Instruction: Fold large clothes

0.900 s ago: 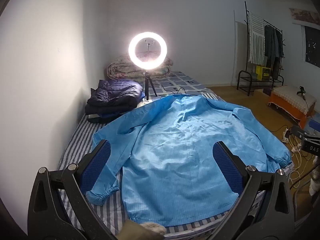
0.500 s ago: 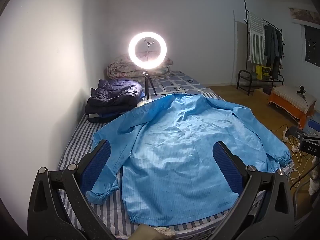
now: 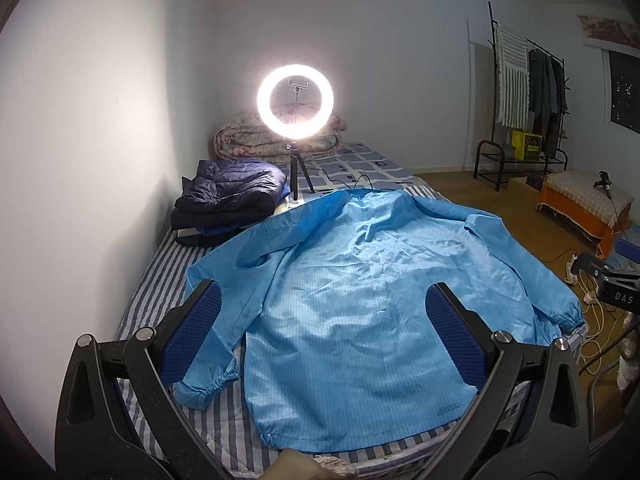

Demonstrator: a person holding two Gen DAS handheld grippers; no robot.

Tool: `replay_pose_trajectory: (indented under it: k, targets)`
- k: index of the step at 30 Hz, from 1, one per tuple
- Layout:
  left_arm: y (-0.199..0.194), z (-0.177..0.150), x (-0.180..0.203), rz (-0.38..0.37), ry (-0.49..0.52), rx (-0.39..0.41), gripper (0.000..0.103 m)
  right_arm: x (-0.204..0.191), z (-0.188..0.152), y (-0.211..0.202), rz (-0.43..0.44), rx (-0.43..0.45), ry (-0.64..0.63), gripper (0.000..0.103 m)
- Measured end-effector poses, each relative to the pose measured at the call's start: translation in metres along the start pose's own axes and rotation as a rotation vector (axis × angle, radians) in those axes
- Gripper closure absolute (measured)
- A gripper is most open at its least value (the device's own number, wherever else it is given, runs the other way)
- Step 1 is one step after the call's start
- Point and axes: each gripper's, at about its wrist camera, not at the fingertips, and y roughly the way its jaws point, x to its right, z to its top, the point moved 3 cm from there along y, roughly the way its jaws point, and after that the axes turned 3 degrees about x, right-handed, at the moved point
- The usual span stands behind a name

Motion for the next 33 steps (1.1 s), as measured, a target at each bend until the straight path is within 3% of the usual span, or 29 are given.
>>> replay_pose_trajectory:
  k: [33]
  targets:
    - [-0.0008,0.0008,0.0004,0.002,0.002,0.006,0.000,0.0005,0.0017,0.0017,0.001,-0.007,0.002,0.003]
